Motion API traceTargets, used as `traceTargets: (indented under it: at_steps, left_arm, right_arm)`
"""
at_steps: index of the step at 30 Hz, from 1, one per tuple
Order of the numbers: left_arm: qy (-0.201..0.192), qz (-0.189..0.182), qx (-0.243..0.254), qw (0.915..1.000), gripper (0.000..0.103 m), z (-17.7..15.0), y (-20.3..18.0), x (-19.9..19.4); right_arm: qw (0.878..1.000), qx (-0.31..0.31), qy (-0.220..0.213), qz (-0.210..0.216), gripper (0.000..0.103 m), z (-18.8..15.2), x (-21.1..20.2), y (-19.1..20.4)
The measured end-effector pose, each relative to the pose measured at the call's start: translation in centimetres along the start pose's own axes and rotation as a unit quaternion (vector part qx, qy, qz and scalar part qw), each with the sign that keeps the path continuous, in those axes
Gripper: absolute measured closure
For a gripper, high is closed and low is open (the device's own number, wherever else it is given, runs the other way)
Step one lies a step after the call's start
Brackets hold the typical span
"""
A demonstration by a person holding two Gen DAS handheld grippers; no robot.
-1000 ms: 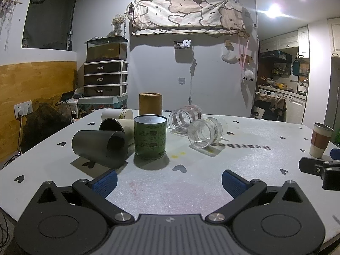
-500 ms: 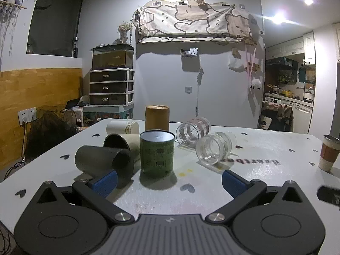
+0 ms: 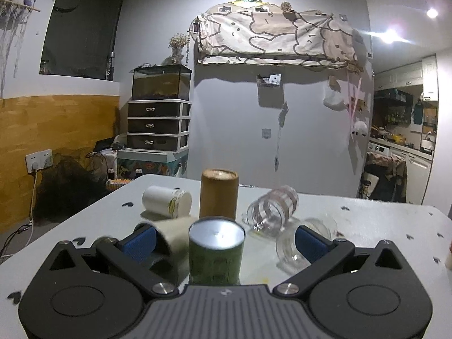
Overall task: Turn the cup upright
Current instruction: 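Move the left gripper toward the upside-down green tin can, then close the left gripper around the green tin can, then lift the green can with the left gripper and tilt it sideways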
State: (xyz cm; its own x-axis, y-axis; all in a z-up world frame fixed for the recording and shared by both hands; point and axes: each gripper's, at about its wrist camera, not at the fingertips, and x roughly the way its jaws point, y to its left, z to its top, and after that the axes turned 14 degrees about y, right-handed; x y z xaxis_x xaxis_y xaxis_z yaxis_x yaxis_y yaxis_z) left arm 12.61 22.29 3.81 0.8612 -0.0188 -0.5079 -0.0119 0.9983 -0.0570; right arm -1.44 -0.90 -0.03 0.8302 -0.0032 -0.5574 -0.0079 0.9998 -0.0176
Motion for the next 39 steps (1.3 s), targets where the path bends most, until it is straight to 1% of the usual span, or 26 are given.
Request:
traceTargets:
  at_steps: [3, 7, 9, 12, 15, 19, 22, 29, 30, 31, 33, 36, 39]
  left_arm:
    - [-0.003, 0.018, -0.006, 0.9998, 0.0, 1.2, -0.4, 1.8]
    - [0.007, 0.043, 0.005, 0.999, 0.001, 2.0, -1.3, 4.4]
    - [0.02, 0.059, 0.015, 0.9979, 0.001, 2.0, -1.9, 5.9]
    - [0.043, 0.082, 0.018, 0.9956, 0.004, 1.8, -2.3, 8.0]
    - [0.058, 0.092, 0.011, 0.994, 0.005, 1.5, -2.4, 9.4]
    - [0.063, 0.102, 0.014, 0.9927, 0.005, 1.0, -2.5, 10.1]
    - [0.067, 0.106, 0.01, 0.9921, 0.009, 0.9, -2.6, 10.7]
    - [0.076, 0.113, 0.0, 0.9907, 0.011, 0.5, -2.2, 11.2]
    - [0.079, 0.113, -0.003, 0.9905, 0.017, 0.5, -2.1, 11.3]
    - [0.085, 0.11, -0.009, 0.9903, 0.024, 0.8, -1.8, 12.1]
    - [0.09, 0.1, -0.014, 0.9908, 0.029, 0.6, -1.5, 12.2]
    - [0.09, 0.094, -0.009, 0.9915, 0.029, 0.4, -1.5, 11.7]
    - [0.097, 0.068, 0.002, 0.993, 0.029, 0.1, -1.8, 10.8]
  right_arm:
    - [1.0, 0.001, 0.0, 0.001, 0.0, 0.0, 0.0, -0.1]
    - [1.0, 0.001, 0.001, 0.001, 0.0, 0.0, 0.0, -0.1]
    - [1.0, 0.002, 0.002, 0.001, 0.0, -0.1, 0.1, -0.2]
    - [1.0, 0.002, 0.003, 0.003, 0.0, -0.2, 0.1, -0.4]
    - [1.0, 0.003, 0.002, 0.002, 0.0, -0.2, 0.1, -0.5]
    - [1.0, 0.007, 0.004, 0.002, 0.0, -0.3, 0.1, -0.8]
    - [1.0, 0.008, 0.005, 0.003, 0.0, -0.3, 0.2, -0.9]
    - [1.0, 0.01, 0.005, 0.003, 0.0, -0.4, 0.2, -1.0]
    - [1.0, 0.01, 0.005, 0.003, 0.0, -0.4, 0.1, -1.1]
    - [1.0, 0.01, 0.005, 0.004, 0.0, -0.4, 0.1, -1.1]
    - [1.0, 0.009, 0.005, 0.003, 0.0, -0.4, 0.1, -1.1]
    - [1.0, 0.009, 0.004, 0.002, 0.0, -0.4, 0.1, -1.1]
    - [1.0, 0.011, 0.004, 0.002, 0.0, -0.4, 0.1, -1.1]
